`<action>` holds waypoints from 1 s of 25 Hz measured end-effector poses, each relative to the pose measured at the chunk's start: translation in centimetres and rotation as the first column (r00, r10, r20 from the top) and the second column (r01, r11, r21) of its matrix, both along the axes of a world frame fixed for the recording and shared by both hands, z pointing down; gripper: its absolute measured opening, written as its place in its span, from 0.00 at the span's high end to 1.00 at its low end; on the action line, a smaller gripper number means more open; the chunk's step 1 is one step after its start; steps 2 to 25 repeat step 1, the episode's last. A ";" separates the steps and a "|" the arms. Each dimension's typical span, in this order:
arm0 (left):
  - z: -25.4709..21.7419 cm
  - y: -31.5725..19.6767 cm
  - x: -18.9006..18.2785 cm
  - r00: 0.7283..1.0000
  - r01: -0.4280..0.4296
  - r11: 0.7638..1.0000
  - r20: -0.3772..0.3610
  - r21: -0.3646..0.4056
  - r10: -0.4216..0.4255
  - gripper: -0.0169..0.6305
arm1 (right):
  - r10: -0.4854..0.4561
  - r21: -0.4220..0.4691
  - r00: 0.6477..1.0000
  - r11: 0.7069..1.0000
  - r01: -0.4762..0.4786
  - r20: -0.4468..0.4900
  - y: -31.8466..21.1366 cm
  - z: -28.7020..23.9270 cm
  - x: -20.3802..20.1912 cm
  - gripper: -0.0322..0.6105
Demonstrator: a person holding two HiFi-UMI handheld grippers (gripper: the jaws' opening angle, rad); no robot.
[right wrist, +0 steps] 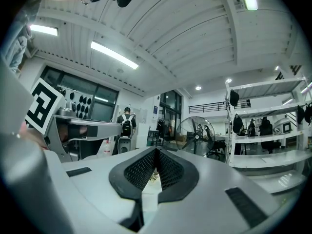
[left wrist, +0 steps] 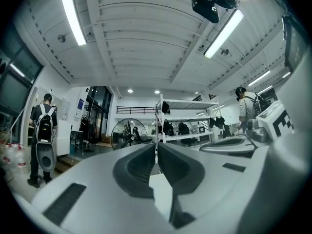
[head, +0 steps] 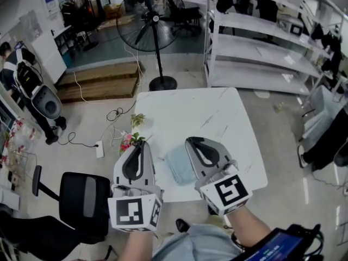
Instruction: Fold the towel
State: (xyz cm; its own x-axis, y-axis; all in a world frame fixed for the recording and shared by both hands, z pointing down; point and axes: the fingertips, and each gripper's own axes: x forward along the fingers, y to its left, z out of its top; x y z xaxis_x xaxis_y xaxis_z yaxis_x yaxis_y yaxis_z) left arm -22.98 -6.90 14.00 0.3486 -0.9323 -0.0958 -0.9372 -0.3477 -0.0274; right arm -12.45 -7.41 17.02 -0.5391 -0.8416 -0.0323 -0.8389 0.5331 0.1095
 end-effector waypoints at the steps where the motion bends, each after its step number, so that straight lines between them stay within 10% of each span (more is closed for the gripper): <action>1: 0.0 0.0 0.0 1.000 0.000 1.000 0.000 0.000 0.000 0.94 | 0.000 0.000 1.000 1.000 0.000 0.000 0.0 0.0 0.0 0.93; 25: 0.0 0.0 0.0 1.000 0.000 1.000 0.000 0.000 0.000 0.94 | 0.000 0.000 1.000 1.000 0.000 0.000 0.0 0.0 0.0 0.93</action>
